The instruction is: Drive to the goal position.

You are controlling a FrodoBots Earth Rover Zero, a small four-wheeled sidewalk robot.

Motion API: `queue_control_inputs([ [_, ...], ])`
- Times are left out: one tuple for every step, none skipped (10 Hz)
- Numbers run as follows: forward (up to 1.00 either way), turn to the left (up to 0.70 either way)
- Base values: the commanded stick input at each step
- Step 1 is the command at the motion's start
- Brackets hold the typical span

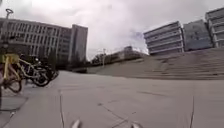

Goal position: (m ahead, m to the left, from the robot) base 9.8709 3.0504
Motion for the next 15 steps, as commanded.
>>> queue_control_inputs([
  [1.0,0.0],
  [1.0,0.0],
  [1.0,0.07],
  [1.0,0.27],
  [1.0,0.39],
  [1.0,0.39],
  [1.0,0.39],
  [1.0,0.39],
  [1.0,0.0],
  [1.0,0.0],
  [1.0,0.0],
  [1.0,0.0],
  [1.0,0.0],
  [1.0,0.0],
  [1.0,0.0],
])
